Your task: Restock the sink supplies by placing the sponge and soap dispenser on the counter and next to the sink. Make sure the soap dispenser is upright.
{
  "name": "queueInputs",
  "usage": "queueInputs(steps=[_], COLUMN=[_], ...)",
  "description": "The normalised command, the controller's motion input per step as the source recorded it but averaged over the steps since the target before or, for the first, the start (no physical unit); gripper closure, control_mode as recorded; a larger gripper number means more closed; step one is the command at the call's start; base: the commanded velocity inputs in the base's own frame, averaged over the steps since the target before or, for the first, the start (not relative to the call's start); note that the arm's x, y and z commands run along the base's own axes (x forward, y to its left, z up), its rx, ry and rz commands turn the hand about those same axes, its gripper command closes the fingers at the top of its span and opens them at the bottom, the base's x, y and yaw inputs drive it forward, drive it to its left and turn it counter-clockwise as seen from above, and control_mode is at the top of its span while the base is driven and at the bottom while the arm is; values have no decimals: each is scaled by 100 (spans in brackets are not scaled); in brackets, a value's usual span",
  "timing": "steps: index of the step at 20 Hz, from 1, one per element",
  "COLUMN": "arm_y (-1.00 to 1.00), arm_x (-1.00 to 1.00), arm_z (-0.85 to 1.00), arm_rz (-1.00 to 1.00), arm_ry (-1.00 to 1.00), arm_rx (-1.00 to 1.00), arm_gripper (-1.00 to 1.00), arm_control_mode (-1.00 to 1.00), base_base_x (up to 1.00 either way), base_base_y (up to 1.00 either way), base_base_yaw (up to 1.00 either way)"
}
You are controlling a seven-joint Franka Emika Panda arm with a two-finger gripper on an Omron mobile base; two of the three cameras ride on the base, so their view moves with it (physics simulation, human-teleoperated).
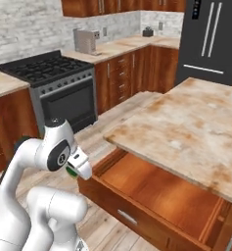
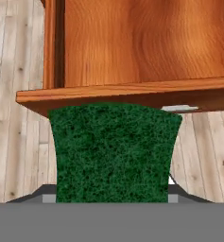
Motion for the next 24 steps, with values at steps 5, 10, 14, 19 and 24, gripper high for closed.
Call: queueInputs(steps=[5, 10, 14, 19, 24], arm_y=[0, 0, 0, 0, 0], arm_x=[0, 0, 0, 0, 0], arm_z=[0, 0, 0, 0, 0], arm_rz=[0, 0, 0, 0, 0], arm_ry=[0, 0, 0, 0, 0], arm_rx=[0, 0, 0, 0, 0], arm_gripper=[100, 100, 100, 100, 100], arm_control_mode=[100, 100, 100, 100, 100], base_base_x=[-8, 0, 0, 0, 0], base_base_y=[6, 10, 12, 3, 0], base_base_yaw=[84, 94, 94, 98, 100])
